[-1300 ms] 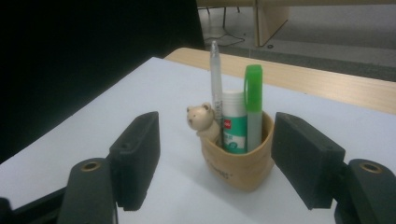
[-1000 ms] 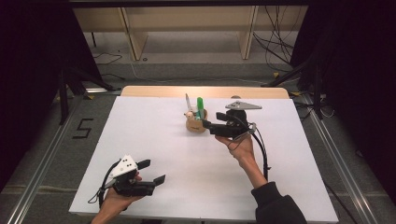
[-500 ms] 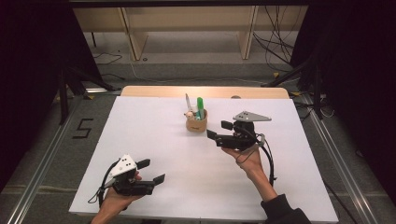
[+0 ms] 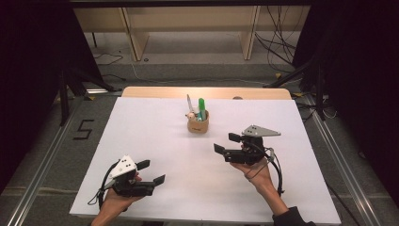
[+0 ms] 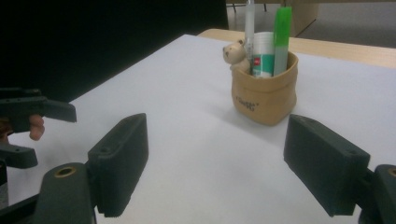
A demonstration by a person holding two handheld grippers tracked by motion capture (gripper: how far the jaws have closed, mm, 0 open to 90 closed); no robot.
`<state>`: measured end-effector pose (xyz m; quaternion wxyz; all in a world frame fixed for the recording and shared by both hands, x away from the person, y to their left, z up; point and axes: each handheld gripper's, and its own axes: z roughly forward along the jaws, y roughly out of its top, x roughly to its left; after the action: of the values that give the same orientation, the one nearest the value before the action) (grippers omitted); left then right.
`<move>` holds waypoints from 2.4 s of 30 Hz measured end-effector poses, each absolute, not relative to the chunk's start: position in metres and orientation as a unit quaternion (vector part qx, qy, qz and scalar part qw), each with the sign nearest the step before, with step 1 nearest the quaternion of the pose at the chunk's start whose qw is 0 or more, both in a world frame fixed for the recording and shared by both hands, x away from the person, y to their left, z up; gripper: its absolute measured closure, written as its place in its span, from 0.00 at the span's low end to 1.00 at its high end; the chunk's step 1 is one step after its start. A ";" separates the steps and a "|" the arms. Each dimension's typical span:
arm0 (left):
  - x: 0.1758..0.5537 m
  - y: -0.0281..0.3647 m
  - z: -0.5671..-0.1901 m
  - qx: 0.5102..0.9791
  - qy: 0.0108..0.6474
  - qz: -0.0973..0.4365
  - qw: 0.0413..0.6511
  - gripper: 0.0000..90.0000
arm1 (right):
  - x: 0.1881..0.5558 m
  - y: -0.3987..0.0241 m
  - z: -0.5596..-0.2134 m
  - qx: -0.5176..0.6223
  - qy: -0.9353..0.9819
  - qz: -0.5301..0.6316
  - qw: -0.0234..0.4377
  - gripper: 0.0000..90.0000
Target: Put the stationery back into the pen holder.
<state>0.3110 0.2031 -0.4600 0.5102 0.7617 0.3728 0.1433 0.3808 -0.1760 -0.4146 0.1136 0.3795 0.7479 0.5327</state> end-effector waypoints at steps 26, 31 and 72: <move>0.308 0.203 -0.457 0.764 0.362 0.138 0.516 0.17 | 0.326 -0.199 -0.436 0.362 0.746 0.548 0.109 0.23; 0.309 0.203 -0.457 0.764 0.361 0.137 0.518 0.17 | 0.317 -0.210 -0.439 0.367 0.742 0.548 0.119 0.23; 0.309 0.203 -0.458 0.764 0.358 0.130 0.520 0.17 | 0.298 -0.235 -0.452 0.391 0.729 0.545 0.138 0.19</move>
<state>0.3089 0.2029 -0.4575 0.5199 0.7644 0.3584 0.1303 0.2977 -0.2347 -0.4523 0.1381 0.3906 0.7292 0.5447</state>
